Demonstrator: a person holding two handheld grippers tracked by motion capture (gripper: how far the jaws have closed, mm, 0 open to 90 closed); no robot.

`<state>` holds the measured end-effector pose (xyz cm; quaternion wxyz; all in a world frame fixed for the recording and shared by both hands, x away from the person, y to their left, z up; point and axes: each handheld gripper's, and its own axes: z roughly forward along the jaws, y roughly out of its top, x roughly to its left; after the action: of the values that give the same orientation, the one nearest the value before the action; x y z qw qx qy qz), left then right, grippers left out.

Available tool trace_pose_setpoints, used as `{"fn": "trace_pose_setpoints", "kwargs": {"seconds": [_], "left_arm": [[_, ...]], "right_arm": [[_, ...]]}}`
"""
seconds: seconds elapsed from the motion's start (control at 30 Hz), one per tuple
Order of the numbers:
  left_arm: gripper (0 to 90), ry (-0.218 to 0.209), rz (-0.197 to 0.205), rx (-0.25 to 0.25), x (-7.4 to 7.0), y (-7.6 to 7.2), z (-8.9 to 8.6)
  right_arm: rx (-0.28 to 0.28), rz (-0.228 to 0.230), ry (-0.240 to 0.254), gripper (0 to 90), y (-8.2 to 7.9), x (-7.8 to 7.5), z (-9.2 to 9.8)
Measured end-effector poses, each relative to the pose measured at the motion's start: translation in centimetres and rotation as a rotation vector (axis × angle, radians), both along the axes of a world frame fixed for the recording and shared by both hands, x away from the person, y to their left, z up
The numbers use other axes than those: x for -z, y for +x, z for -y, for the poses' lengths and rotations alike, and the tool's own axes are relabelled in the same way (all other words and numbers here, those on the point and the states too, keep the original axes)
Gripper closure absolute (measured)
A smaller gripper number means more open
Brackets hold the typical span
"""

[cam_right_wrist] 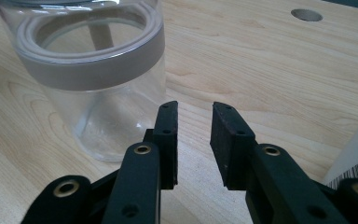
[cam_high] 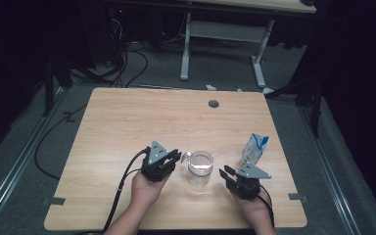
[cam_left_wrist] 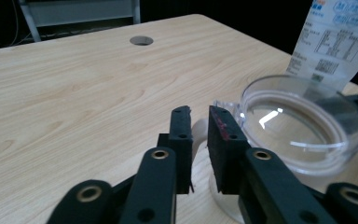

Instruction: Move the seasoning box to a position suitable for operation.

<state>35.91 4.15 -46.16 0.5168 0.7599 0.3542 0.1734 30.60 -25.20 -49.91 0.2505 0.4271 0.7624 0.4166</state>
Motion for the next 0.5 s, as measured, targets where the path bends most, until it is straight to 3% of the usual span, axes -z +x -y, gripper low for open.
{"fn": "trace_pose_setpoints", "kwargs": {"seconds": [0.5], "left_arm": [[90.0,0.015,0.000,0.010,-0.6,1.0,1.9]], "right_arm": [[-0.016,-0.002,0.016,79.5,0.0,-0.2,0.0]]}}
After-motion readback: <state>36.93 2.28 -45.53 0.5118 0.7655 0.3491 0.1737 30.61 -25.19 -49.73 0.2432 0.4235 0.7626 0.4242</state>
